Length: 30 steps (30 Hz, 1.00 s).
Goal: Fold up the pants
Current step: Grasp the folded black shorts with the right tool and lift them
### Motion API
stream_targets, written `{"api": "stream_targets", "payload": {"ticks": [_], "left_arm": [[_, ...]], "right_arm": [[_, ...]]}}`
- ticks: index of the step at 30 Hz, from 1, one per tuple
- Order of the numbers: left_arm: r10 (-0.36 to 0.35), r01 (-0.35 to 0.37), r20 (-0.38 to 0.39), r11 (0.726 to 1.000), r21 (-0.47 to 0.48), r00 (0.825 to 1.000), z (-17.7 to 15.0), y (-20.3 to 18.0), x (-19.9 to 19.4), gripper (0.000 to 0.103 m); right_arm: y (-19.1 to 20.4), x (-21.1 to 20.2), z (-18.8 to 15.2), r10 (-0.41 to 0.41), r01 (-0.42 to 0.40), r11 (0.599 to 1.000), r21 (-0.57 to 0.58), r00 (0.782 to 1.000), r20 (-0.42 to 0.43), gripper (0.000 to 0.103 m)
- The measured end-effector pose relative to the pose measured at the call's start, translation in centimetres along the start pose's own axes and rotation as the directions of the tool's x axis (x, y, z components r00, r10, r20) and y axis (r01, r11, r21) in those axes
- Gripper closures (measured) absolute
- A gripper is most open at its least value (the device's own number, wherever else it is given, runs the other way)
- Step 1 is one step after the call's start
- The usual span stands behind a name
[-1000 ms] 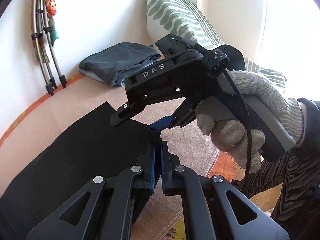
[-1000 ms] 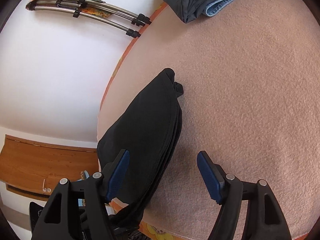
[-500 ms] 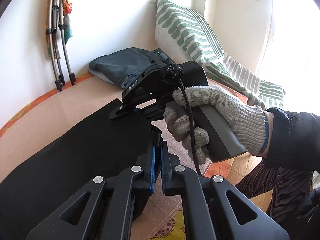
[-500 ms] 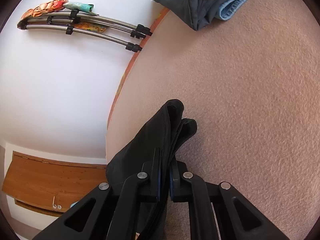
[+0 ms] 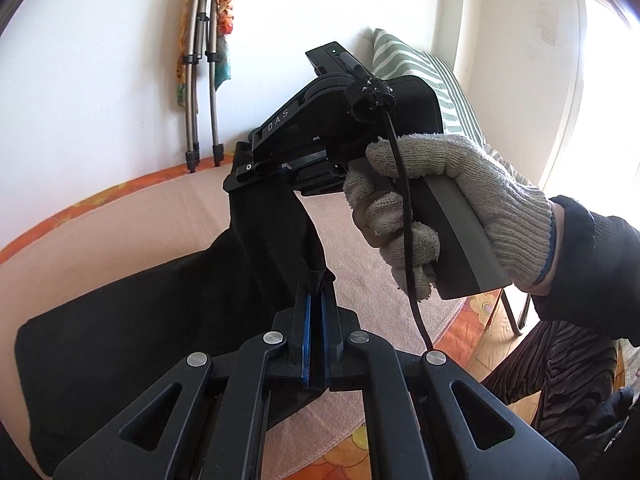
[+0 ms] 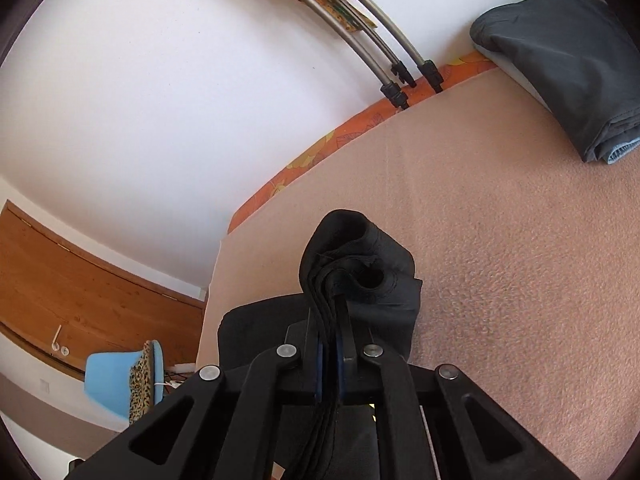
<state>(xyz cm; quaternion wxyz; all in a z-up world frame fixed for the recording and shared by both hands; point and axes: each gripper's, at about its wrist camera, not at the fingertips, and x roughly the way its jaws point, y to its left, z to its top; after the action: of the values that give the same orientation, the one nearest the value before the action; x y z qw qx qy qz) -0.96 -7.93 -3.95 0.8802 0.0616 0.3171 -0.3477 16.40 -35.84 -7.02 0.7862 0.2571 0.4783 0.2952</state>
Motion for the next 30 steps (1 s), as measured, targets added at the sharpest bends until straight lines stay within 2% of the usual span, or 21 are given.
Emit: {"api": "stream_targets", "payload": {"ticks": [6,17,23,30], "left_arm": [[0.061,-0.060,0.015,0.996,-0.062,0.998,-1.6,4.2,-3.5,0.100],[0.140,-0.142,-0.022,0.981,-0.130,0.990,-5.2,12.3,-8.8,0.100],[0.167,-0.178,-0.068,0.963,-0.204,0.984,-8.0,16.2,-9.9,0.100],[0.176,-0.202,-0.111,0.933,-0.298,0.978,-11.0,19.3,-10.3,0.100]], "right_arm": [[5.8,4.1,-0.5,0.010,-0.014,0.997,-0.073,0.999,-0.045,0.101],[14.7,13.8,-2.9,0.026,-0.050,0.986,-0.159,0.988,-0.150,0.101],[17.4,19.3,-5.7,0.010,-0.050,0.983,-0.179,0.975,-0.222,0.101],[18.2,24.3,-7.8,-0.063,0.003,0.978,-0.209,0.957,-0.282,0.101]]}}
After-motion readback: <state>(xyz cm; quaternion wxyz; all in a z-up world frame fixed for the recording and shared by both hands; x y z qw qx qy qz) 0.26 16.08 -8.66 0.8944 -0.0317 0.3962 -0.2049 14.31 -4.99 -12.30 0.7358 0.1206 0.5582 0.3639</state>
